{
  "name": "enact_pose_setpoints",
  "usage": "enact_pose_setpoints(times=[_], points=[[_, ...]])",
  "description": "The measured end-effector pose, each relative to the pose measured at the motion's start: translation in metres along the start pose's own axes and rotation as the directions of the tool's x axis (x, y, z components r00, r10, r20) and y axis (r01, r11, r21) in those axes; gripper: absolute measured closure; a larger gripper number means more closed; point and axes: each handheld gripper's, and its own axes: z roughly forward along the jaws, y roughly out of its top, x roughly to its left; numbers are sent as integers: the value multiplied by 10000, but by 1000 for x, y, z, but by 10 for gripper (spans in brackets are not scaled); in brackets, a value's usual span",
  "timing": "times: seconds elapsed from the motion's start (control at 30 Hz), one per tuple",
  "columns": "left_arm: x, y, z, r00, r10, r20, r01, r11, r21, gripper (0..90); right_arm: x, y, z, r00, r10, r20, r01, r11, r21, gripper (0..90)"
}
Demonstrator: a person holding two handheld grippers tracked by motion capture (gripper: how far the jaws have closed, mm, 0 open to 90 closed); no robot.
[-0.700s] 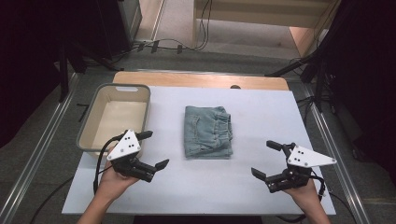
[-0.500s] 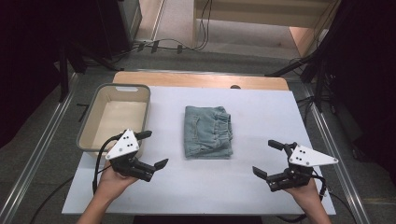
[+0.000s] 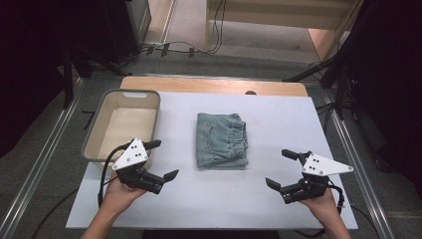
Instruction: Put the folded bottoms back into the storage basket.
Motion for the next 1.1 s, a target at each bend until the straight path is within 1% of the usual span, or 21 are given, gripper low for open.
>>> enact_pose_setpoints(times=[0.17,0.2,0.27,0.3,0.33,0.37,0.4,0.63,0.73,0.77,0.8,0.9,0.93,1.03,1.07,1.1], points=[[0,0,0,10000,3,-15,-3,10000,11,0,-1,2,5,9999,-148,-2,148,9998,159,0],[0,0,0,10000,-1,-11,1,10000,14,0,-1,3,6,9999,-106,-34,107,9998,176,0],[0,-1,0,10000,-1,4,1,10000,49,0,-1,4,12,9998,-179,-125,183,9994,306,0],[0,-1,0,10000,-1,4,1,10000,49,0,-1,4,12,9998,-179,-125,183,9994,306,0],[0,-1,0,10000,-64,33,64,10000,59,0,-1,5,16,9995,-244,-214,254,9987,447,0],[0,-1,0,10000,-64,33,64,10000,59,0,-1,5,16,9995,-244,-214,254,9987,447,0],[1,-1,0,10000,-56,22,56,10000,44,0,-1,6,21,9991,-320,-274,335,9979,561,0],[0,-1,0,10000,-76,37,76,10000,61,0,-2,7,32,9987,-352,-379,382,9959,825,0],[0,-1,1,10000,-85,29,84,9999,66,0,-3,6,39,9983,-384,-449,427,9941,993,0],[0,-1,1,10000,-87,40,86,9999,73,0,-3,6,39,9983,-384,-449,427,9941,993,0],[0,-1,1,9999,-103,41,102,9999,68,0,-3,6,43,9983,-320,-489,373,9929,1132,0],[0,-1,0,10000,-68,4,68,9999,95,0,-3,5,48,9981,-307,-526,368,9920,1209,0],[0,-1,-1,10000,-58,-17,58,9999,89,0,-3,5,52,9978,-378,-543,445,9906,1290,0],[-1,-1,-2,10000,-52,-23,53,10000,67,0,-2,4,56,9976,-385,-570,459,9897,1354,0],[-1,0,-2,10000,-35,-20,35,10000,63,0,-2,3,60,9972,-487,-559,565,9875,1473,0],[-1,0,-2,10000,-44,-3,44,10000,31,0,-2,3,60,9972,-487,-559,565,9875,1473,0]])
